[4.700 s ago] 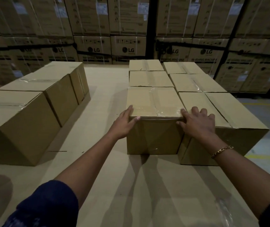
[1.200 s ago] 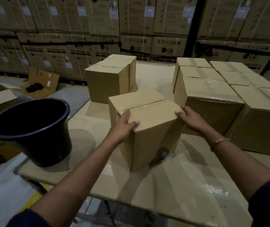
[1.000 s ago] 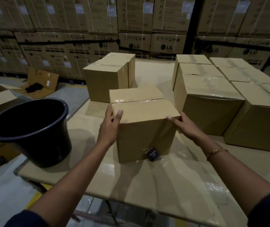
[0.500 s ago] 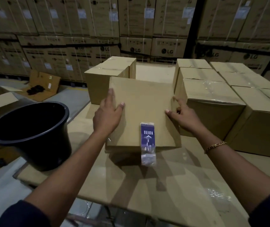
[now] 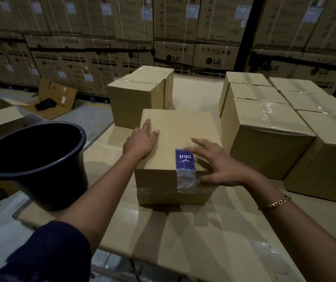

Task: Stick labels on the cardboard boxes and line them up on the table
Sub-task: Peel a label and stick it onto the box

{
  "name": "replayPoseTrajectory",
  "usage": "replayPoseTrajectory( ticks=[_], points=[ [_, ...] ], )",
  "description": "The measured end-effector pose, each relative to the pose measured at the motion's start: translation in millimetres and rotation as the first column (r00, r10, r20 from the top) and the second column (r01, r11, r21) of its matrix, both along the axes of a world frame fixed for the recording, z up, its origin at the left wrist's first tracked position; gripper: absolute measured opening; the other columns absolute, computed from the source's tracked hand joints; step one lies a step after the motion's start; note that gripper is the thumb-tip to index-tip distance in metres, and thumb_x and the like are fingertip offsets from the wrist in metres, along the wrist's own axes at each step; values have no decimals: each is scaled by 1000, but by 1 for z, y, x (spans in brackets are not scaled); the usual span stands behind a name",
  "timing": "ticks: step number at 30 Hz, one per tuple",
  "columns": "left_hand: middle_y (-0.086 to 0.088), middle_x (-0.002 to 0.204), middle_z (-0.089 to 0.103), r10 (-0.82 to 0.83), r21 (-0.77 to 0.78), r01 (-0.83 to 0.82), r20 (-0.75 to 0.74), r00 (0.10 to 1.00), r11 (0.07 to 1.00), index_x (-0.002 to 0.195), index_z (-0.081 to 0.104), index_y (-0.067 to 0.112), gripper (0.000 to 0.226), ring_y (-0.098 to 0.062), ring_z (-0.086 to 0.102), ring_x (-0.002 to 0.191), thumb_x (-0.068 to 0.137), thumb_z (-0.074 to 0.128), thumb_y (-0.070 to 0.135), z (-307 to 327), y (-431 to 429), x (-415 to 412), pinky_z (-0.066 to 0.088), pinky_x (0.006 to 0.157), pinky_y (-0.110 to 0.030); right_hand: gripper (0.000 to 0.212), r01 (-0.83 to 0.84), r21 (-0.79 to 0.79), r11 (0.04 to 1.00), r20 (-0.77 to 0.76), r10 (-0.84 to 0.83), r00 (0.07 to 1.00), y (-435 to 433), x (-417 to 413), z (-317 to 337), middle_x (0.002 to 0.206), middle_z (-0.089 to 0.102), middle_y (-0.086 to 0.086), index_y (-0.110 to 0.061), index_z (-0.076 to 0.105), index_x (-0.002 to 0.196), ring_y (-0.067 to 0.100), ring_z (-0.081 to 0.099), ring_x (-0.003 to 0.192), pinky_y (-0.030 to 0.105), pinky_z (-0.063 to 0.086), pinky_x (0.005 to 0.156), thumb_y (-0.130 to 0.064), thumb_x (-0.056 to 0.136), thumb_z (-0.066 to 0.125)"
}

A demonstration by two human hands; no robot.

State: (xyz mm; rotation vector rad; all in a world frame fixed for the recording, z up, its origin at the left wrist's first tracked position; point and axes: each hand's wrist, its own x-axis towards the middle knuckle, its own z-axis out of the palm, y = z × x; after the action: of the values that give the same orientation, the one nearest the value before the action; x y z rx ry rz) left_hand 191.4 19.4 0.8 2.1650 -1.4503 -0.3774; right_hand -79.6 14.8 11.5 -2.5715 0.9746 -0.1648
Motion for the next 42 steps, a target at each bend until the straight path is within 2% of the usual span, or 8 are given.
replayPoseTrajectory(
  ticks=[4,10,15,19,23,26,34,42],
  points=[
    [-15,158,34,-1,16,1,1,1000,1000,160,12,39,63,-41,40,139,103,30,60,-2,-9,5,37,107,-49,45,22,30,999,185,-27,982,-4,18,2,165,26,-10,-42,60,133,16,18,152,48,21,119,-46,90,72],
    [-13,159,34,-3,10,3,-1,1000,1000,160,12,39,64,-40,41,139,103,31,60,-5,-11,6,38,107,-50,19,246,443,862,618,-492,613,-33,47,31,100,76,-2,-19,74,100,22,71,97,36,56,81,-31,101,60],
    [-13,157,36,5,14,-5,-1,1000,1000,160,12,40,63,-39,44,136,102,31,61,-6,-13,7,41,104,-50,45,-14,436,900,272,-117,955,-56,41,35,141,54,-7,-29,61,128,10,52,127,31,48,101,-32,86,74],
    [-14,156,36,-15,36,15,12,1000,999,160,13,38,63,-39,45,135,103,31,59,-5,-18,9,40,104,-47,91,-141,248,959,-130,177,976,-39,32,18,166,9,-17,-47,35,151,6,9,147,37,16,120,-53,73,81],
    [-16,155,37,-35,71,32,34,999,997,160,15,36,65,-40,44,135,102,32,60,-2,-27,11,39,105,-47,50,-33,226,974,195,-12,981,-37,40,8,154,43,-14,-41,61,136,10,38,141,43,35,118,-50,87,71],
    [-17,155,38,-41,87,37,41,998,995,160,16,35,65,-41,44,135,102,33,59,-3,-32,11,38,105,-47,19,131,478,869,493,-388,779,-40,44,14,117,72,-3,-23,75,114,15,67,110,33,59,90,-29,100,63],
    [-15,155,39,-34,76,31,42,999,997,160,18,34,67,-40,43,136,101,34,60,-7,-38,14,39,106,-47,21,304,652,694,468,-685,559,-71,63,19,91,72,11,-12,66,91,20,62,63,30,51,62,-26,104,57],
    [-17,154,39,-76,103,71,47,996,992,159,19,33,67,-41,44,135,100,34,61,-11,-51,19,39,104,-47,28,329,534,779,218,-503,836,-78,60,30,97,75,4,-21,72,105,24,66,88,32,46,73,-22,80,85]
  ],
)
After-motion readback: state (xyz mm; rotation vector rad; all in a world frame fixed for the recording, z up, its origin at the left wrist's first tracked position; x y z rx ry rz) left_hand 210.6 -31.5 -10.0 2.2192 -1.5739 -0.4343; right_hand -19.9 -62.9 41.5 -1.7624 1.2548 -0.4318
